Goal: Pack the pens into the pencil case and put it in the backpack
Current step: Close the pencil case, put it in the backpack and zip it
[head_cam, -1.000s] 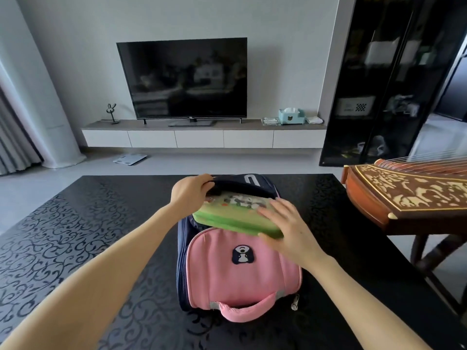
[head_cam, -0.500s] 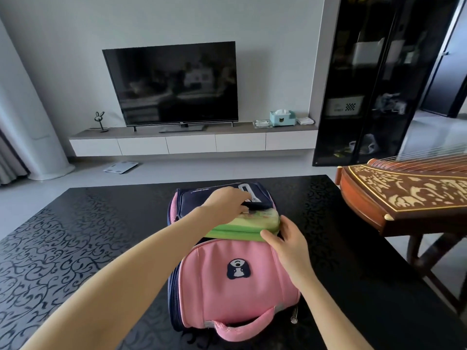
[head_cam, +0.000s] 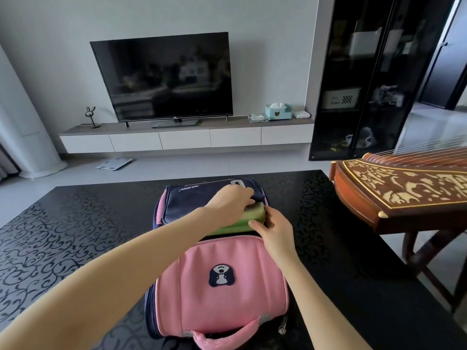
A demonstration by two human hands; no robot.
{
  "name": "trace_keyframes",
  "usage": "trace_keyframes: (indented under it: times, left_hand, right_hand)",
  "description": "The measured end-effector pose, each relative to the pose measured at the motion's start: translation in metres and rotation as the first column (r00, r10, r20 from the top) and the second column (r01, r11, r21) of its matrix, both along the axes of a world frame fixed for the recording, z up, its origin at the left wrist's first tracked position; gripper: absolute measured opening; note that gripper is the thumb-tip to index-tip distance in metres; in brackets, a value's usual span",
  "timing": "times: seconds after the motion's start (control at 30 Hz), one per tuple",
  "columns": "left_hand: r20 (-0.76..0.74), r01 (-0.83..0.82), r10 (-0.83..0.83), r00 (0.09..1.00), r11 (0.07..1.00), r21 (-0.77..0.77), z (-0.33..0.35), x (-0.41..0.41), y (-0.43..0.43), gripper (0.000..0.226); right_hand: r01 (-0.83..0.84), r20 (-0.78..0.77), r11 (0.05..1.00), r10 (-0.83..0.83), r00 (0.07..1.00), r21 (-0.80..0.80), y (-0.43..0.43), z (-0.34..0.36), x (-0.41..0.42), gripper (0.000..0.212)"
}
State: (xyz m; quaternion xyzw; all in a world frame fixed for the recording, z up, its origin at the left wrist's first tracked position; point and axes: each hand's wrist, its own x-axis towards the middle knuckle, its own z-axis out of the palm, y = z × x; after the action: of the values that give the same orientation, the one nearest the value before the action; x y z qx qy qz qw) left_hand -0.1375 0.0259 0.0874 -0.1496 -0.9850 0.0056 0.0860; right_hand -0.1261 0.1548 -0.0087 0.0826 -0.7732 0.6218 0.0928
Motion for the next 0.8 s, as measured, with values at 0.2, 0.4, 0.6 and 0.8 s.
trace_keyframes:
  times: [0.2,0.4,0.6,0.8]
  left_hand:
    - [0.061,0.021,-0.021,0.998,1.0,0.014,-0.003,0.005,0.006,0.031]
    - [0.137,0.074,-0.113,0.984,0.963,0.259,-0.022,0.022,-0.048,0.034]
    - [-0.044,-0.12,0.139,0.989,0.948,0.293,-0.069,0.072,-0.175,0.068]
    - [-0.039,-0.221,0.271,0.962,0.853,0.473,-0.082,0.071,-0.172,0.064]
  right_hand:
    - [0.251,0.031,0.944,-0.263,0.964,0.213,-0.007,0.002,-0.012,0.04]
    - [0.225,-0.038,0.895,-0.228,0.973,0.386,-0.012,0.01,-0.01,0.039]
    - [0.417,-0.605,0.688,0.04,0.795,0.594,-0.016,0.01,0.017,0.051]
    - [0.367,-0.587,0.564,0.275,0.761,0.74,-0.077,0.015,0.008,0.048]
